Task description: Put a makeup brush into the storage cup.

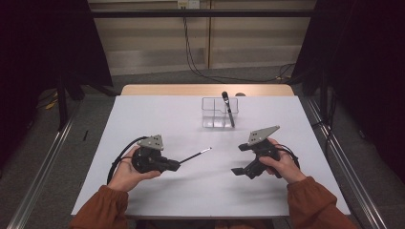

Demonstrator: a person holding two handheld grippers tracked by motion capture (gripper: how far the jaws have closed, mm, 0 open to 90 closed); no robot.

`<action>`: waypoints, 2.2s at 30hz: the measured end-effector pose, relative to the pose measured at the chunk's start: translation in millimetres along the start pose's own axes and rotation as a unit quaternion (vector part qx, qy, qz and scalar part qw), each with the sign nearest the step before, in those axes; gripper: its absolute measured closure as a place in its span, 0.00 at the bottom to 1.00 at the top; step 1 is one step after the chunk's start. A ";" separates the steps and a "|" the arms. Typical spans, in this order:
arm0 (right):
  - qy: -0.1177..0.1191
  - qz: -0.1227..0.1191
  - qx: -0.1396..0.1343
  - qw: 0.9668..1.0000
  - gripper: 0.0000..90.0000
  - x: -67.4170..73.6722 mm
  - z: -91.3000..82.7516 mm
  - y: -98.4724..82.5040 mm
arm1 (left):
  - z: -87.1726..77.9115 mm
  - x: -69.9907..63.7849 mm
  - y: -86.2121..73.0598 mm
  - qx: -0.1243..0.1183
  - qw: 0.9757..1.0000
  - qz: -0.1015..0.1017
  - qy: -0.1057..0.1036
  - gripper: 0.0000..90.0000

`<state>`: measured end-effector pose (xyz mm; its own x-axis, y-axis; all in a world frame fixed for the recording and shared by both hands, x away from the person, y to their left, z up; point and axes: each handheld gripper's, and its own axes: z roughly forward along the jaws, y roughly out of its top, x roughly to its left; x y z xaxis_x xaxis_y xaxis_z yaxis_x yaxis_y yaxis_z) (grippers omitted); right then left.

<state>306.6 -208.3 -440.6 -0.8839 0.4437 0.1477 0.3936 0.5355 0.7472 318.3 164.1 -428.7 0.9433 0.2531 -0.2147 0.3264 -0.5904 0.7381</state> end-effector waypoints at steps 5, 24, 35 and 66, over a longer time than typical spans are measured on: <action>0.013 0.012 -0.028 0.999 0.03 0.5 4.9 -4.8 | -1.4 -0.9 -1.2 -0.026 1.000 0.000 0.006 0.95; 0.013 -0.008 -0.167 0.986 0.02 22.5 3.4 -1.5 | 5.1 -14.0 -1.9 -0.136 0.990 0.023 0.001 0.95; 0.036 -0.015 -0.219 0.975 0.07 32.9 8.0 5.0 | 10.2 -20.6 0.2 -0.189 0.982 0.024 0.004 0.95; 0.066 0.002 -0.260 0.963 0.50 35.3 19.5 24.2 | 28.7 -25.7 1.1 -0.183 0.983 0.028 -0.004 0.95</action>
<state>289.8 -165.7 -429.9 -0.9205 0.3320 0.2059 0.2471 0.0868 0.9651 296.2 135.0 -440.8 0.9600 0.2217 -0.1709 0.2319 -0.2882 0.9291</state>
